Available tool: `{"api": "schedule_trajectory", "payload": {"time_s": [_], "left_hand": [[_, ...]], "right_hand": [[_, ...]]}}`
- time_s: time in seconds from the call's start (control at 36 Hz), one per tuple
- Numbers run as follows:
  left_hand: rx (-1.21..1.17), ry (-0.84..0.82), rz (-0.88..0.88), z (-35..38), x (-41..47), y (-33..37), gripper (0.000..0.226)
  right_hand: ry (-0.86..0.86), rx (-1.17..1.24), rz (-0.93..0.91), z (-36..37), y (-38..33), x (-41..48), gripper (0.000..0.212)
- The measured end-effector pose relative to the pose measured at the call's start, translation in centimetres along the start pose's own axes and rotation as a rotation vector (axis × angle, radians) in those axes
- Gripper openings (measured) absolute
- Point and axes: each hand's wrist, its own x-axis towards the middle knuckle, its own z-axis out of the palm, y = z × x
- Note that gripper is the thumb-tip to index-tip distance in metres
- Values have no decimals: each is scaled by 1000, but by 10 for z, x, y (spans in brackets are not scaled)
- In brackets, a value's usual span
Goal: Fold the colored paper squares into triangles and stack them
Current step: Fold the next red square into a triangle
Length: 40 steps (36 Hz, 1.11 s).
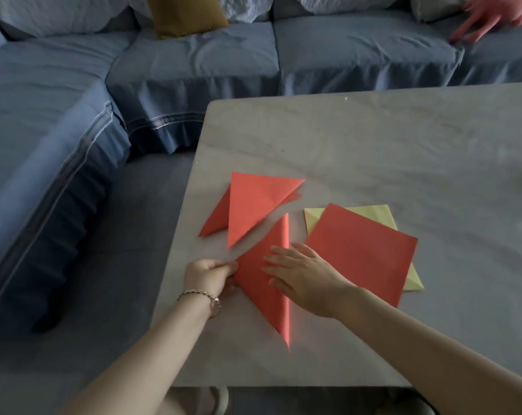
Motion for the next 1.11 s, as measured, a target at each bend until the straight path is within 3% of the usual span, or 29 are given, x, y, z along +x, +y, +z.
{"api": "schedule_trajectory", "payload": {"time_s": [0.08, 0.19, 0.36, 0.5, 0.83, 1.0, 1.11], "left_hand": [[49, 16, 56, 0, 4, -2, 11], [137, 29, 134, 0, 9, -7, 11], [215, 39, 219, -2, 9, -8, 3], [169, 13, 168, -3, 10, -9, 10], [158, -13, 166, -2, 13, -12, 25], [173, -4, 158, -2, 13, -12, 13], [205, 13, 162, -2, 13, -12, 21]], "right_hand": [[-64, -15, 54, 3, 6, -4, 85], [20, -82, 136, 10, 16, -13, 56], [-12, -81, 231, 2, 17, -14, 89], [-2, -101, 309, -5, 19, 6, 47], [-18, -153, 421, -14, 35, 48, 40], [-74, -71, 434, -7, 35, 41, 74], [-116, -52, 416, -2, 30, 26, 93]]}}
